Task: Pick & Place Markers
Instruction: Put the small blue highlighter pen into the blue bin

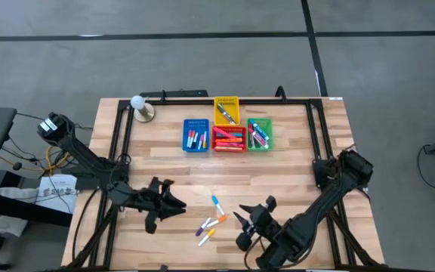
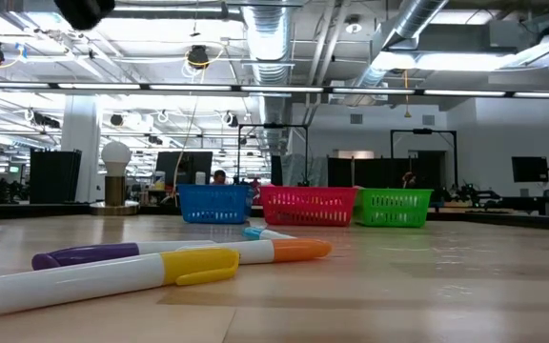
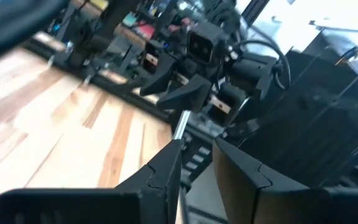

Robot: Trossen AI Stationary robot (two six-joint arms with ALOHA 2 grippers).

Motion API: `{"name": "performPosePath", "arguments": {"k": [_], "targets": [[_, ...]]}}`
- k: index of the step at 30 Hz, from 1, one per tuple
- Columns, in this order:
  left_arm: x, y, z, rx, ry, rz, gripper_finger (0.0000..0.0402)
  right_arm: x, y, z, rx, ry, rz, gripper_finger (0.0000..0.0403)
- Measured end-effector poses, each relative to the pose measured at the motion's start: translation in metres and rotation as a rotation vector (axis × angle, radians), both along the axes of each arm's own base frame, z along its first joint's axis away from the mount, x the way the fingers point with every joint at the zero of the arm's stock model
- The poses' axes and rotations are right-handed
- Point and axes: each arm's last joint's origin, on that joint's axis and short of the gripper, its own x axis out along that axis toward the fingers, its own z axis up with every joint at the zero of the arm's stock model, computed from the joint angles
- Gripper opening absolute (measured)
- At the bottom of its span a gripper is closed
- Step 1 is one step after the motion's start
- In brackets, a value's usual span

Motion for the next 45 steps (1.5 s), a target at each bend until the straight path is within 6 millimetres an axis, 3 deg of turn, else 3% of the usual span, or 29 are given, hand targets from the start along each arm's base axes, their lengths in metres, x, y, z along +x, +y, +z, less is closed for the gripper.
{"name": "performPosePath", "arguments": {"k": [3, 9, 16, 24, 34, 45], "targets": [[0.008, -0.002, -0.013, 0.006, 0.047, 0.015, 0.0092, -0.003, -0.003, -0.013, 0.039, 0.017, -0.017, 0.0127], [0.025, -0.003, -0.037, 0.057, 0.13, 0.059, 0.0092, -0.001, -0.005, -0.017, 0.006, 0.154, 0.067, 0.013], [0.04, -0.008, -0.039, 0.061, 0.139, 0.067, 0.0092, 0.017, -0.026, -0.018, 0.025, 0.198, 0.033, 0.0128], [0.029, -0.019, -0.031, 0.026, 0.122, 0.018, 0.0092, 0.048, -0.053, -0.033, 0.056, 0.236, -0.025, 0.0126], [0.01, -0.037, -0.033, 0.035, 0.13, 0.024, 0.006, 0.088, -0.057, -0.074, 0.172, 0.312, 0.133, 0.0112], [-0.001, -0.048, -0.033, -0.061, 0.144, -0.034, 0.0044, 0.09, -0.065, -0.075, 0.284, 0.294, 0.058, 0.0113]]}}
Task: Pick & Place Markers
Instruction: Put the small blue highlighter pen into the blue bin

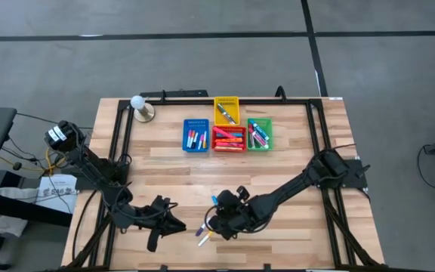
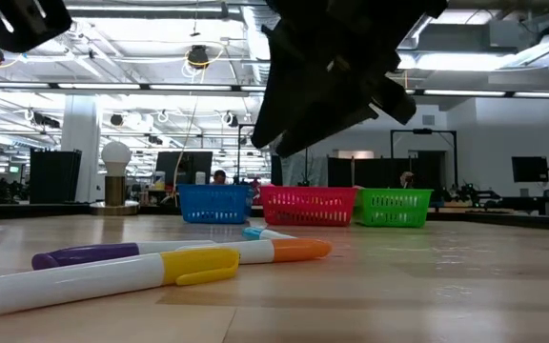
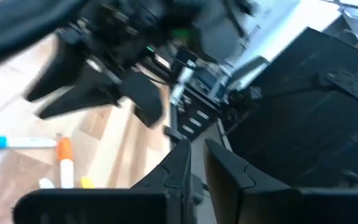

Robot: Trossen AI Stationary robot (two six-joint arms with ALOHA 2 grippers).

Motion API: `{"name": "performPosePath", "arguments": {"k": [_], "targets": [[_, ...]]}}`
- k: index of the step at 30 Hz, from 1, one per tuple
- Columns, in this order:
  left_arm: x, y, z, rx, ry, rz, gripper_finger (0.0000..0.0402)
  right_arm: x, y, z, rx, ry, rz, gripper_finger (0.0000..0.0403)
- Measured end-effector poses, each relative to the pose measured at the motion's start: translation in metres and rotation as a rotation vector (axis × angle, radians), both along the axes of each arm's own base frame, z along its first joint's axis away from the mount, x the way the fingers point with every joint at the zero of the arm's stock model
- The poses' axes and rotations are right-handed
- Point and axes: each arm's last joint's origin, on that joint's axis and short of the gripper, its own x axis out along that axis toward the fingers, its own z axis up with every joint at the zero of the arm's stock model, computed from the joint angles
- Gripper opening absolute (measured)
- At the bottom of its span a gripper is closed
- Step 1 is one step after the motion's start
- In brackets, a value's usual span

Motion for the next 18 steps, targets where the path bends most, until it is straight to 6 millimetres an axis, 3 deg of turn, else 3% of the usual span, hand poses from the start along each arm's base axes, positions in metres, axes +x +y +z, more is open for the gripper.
{"name": "performPosePath", "arguments": {"k": [7, 18], "targets": [[0.0, -0.002, 0.0, -0.01, 0.007, -0.05, 0.0062, 0.005, -0.014, -0.004, 0.073, 0.038, -0.051, 0.0135], [-0.001, -0.002, 0.0, 0.012, 0.002, -0.056, 0.0077, 0.01, -0.029, -0.009, -0.044, 0.056, -0.009, 0.0166]]}}
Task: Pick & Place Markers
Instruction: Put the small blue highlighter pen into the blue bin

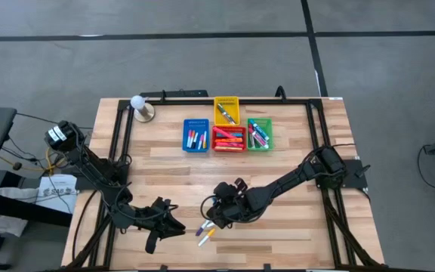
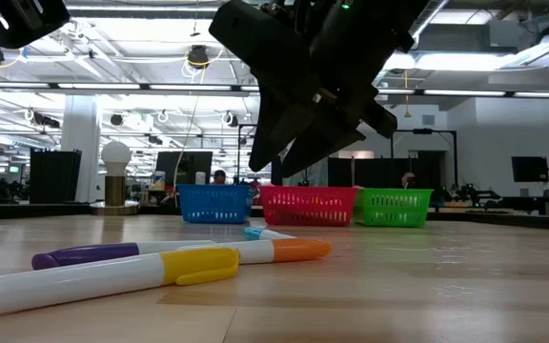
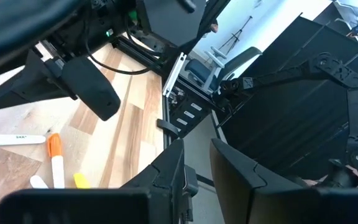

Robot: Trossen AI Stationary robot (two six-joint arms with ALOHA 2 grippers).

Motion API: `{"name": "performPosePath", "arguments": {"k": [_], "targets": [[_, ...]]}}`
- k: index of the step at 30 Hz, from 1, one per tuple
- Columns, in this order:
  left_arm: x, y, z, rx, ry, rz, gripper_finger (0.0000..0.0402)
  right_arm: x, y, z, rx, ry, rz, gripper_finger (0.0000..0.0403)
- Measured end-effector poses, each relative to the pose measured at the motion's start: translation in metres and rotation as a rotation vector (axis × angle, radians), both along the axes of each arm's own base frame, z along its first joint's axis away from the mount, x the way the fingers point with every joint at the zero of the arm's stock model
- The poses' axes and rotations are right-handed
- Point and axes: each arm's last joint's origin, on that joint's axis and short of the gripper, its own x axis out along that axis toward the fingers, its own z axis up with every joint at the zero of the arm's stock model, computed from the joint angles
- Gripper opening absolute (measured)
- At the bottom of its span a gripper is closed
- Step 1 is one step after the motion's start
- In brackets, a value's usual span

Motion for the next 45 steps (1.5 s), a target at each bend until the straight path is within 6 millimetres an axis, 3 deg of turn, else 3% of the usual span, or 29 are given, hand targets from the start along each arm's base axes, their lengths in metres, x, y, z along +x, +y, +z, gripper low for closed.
{"name": "performPosePath", "arguments": {"k": [7, 18, 31, 40, 45], "targets": [[0.0, 0.0, 0.0, 0.007, -0.002, 0.001, 0.0077, -0.003, -0.001, -0.013, 0.014, -0.019, 0.005, 0.0164], [0.0, 0.001, 0.0, 0.026, -0.008, 0.003, 0.0077, -0.003, -0.001, -0.014, -0.007, 0.007, 0.053, 0.0164], [0.001, 0.001, 0.0, 0.02, -0.01, 0.008, 0.0076, 0.005, 0.003, -0.059, 0.064, 0.094, 0.09, 0.0163], [0.001, 0.001, 0.001, 0.014, -0.014, 0.011, 0.0076, 0.003, 0.004, -0.058, 0.06, 0.105, 0.098, 0.0159], [0.001, 0.001, 0.001, 0.014, -0.015, 0.011, 0.0076, 0.003, -0.001, -0.06, 0.077, 0.138, 0.097, 0.012]]}}
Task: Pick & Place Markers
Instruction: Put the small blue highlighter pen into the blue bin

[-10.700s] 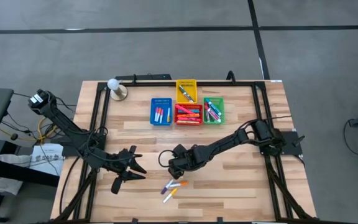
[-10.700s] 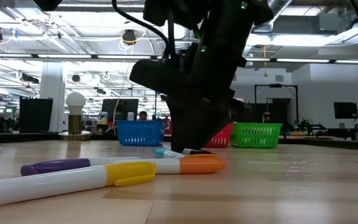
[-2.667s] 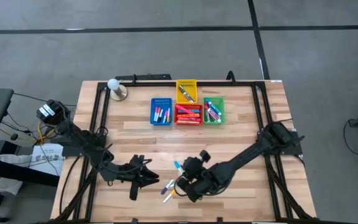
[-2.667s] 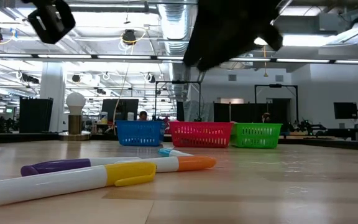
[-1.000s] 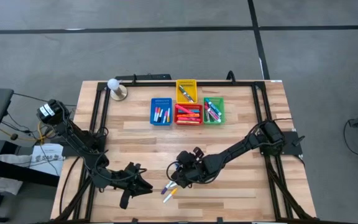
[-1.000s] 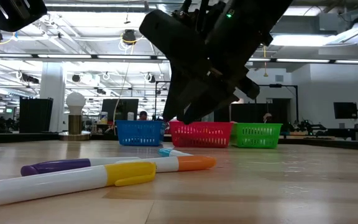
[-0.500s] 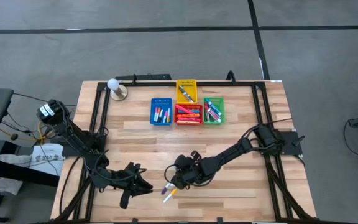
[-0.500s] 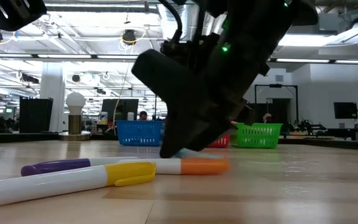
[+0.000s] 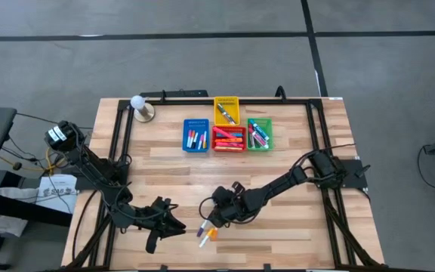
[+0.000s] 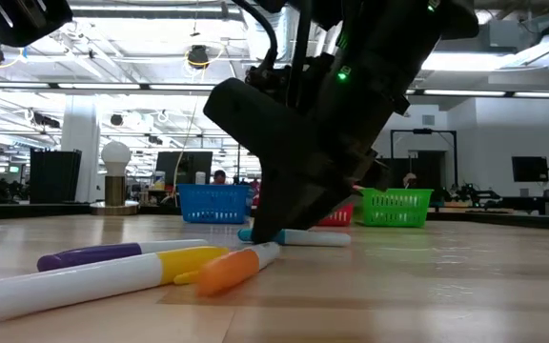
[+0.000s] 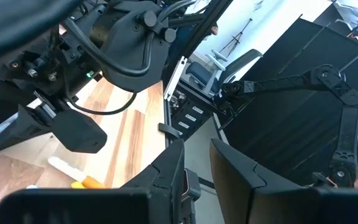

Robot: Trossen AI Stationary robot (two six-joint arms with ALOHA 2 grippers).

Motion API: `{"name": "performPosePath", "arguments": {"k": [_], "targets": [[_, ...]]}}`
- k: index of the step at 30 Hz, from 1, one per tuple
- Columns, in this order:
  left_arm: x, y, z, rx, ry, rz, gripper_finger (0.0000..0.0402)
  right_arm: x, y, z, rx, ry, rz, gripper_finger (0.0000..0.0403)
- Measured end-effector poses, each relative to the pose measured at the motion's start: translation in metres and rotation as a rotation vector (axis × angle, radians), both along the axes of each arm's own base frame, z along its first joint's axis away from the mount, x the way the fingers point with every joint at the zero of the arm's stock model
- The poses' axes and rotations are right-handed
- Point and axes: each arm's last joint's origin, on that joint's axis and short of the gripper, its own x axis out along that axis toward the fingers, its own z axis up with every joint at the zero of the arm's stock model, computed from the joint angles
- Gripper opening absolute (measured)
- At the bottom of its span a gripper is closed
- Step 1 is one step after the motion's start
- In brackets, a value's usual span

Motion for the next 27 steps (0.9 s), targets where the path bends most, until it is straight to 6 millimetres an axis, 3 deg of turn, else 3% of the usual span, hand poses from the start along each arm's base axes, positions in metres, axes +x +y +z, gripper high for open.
{"name": "performPosePath", "arguments": {"k": [7, 15, 21, 27], "targets": [[0.0, 0.0, 0.0, 0.0, 0.0, 0.0, 0.0076, 0.001, 0.001, 0.004, 0.013, 0.031, 0.008, 0.0025], [0.0, 0.0, 0.0, 0.001, 0.0, 0.0, 0.0076, 0.005, 0.0, 0.028, -0.028, 0.098, 0.0, 0.0042], [-0.001, 0.0, 0.001, -0.001, -0.004, -0.012, 0.0076, 0.017, -0.009, 0.059, -0.038, 0.069, -0.021, 0.0026], [-0.013, 0.0, 0.02, 0.048, -0.086, -0.076, 0.0076, 0.034, -0.015, 0.092, -0.018, -0.024, -0.041, 0.004]]}}
